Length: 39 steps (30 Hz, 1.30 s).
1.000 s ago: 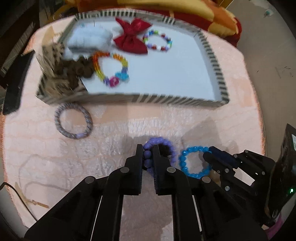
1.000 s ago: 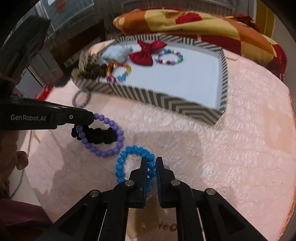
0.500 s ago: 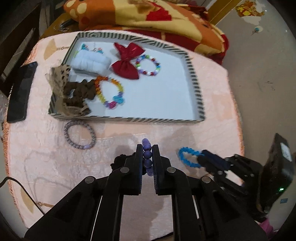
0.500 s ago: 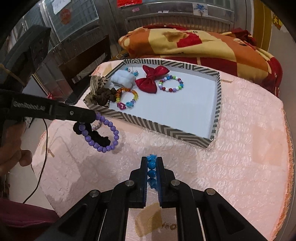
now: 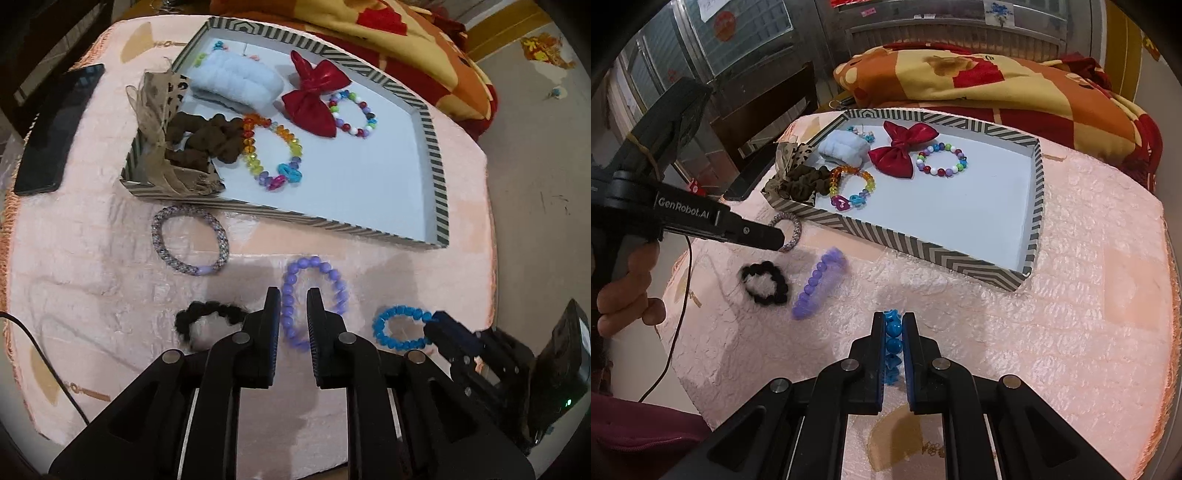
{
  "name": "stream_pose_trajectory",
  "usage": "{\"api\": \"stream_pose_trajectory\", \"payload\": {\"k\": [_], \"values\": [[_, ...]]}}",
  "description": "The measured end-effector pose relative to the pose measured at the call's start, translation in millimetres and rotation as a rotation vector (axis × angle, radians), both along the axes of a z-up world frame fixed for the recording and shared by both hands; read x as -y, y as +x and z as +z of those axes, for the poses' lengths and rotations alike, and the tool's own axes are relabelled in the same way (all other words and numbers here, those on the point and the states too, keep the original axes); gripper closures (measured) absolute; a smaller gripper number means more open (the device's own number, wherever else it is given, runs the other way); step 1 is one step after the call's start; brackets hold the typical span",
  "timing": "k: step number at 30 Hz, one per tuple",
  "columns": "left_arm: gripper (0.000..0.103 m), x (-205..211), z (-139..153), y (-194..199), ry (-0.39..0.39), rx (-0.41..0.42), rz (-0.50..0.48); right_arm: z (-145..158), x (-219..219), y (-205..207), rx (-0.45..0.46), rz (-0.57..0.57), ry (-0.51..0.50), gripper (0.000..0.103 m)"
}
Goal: Organize jewelry
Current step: 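Carry the purple and blue bracelets into the tray and open both grippers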
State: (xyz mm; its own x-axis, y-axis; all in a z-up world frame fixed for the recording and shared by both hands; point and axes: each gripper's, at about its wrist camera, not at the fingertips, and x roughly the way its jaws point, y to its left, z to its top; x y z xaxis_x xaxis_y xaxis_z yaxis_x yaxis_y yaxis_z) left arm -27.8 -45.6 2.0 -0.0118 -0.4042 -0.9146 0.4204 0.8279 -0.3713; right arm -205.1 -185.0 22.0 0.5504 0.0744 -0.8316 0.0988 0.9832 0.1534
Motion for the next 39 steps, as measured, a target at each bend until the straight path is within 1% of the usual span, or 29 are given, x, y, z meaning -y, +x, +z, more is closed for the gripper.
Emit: {"api": "stream_pose_trajectory", "payload": {"k": [3,5,6,7,9,12,15,18,20,21,23,24,25,26,28,31,35,39], "values": [[0.091,-1.7,1.8,2.0,0.005,0.017,0.016,-0.1,1.0,1.8,-0.001,-0.001,0.003,0.095],[0.091,2.0,1.1,1.9,0.008,0.018,0.009,-1.4,1.3,2.9,-0.006,-0.001,0.005,0.095],[0.087,4.0,0.2,0.9,0.017,0.025,0.005,-1.8,1.8,3.0,-0.007,0.0,0.006,0.095],[0.078,6.8,-1.5,-0.4,0.026,0.032,0.003,-2.3,1.7,2.8,-0.01,0.002,0.005,0.095],[0.068,14.2,-8.4,-2.3,0.051,0.039,0.002,-3.2,2.3,2.6,-0.015,0.001,0.006,0.095],[0.068,30.5,-24.0,-7.2,0.134,0.08,-0.029,-1.4,3.8,1.3,-0.01,-0.002,0.009,0.095],[0.068,42.1,-38.6,-13.2,0.187,0.101,-0.067,2.2,6.7,-0.4,-0.005,-0.006,0.007,0.095],[0.068,50.6,-49.8,-18.5,0.261,0.166,-0.087,4.3,11.1,-2.8,-0.001,-0.017,0.01,0.095],[0.069,54.6,-55.3,-21.6,0.291,0.193,-0.101,5.0,14.6,-3.5,-0.001,-0.027,0.019,0.095],[0.07,56.3,-55.0,-23.9,0.296,0.215,-0.106,5.3,15.9,-3.9,-0.001,-0.03,0.024,0.095],[0.079,59.6,-55.9,-27.7,0.314,0.248,-0.12,6.3,17.3,-3.8,0.0,-0.031,0.024,0.095],[0.09,60.6,-55.9,-28.4,0.308,0.249,-0.127,6.8,17.7,-3.7,0.001,-0.031,0.025,0.095],[0.095,61.7,-56.1,-28.7,0.306,0.245,-0.13,7.5,18.1,-3.6,0.004,-0.031,0.026,0.095],[0.095,60.3,-54.9,-27.5,0.298,0.232,-0.128,8.9,18.7,-2.8,0.007,-0.029,0.028,0.095],[0.095,55.7,-47.6,-26.6,0.253,0.206,-0.126,12.3,19.3,-1.8,0.013,-0.024,0.029,0.095],[0.095,47.5,-20.1,-26.3,0.175,0.194,-0.127,21.0,21.6,0.6,0.03,-0.017,0.024,0.095],[0.095,33.7,18.1,-19.8,0.108,0.204,-0.119,36.7,28.9,5.9,0.066,-0.013,0.031,0.095],[0.095,33.5,53.6,-10.0,0.072,0.243,-0.11,49.1,37.9,15.9,0.092,-0.013,0.026,0.095]]}}
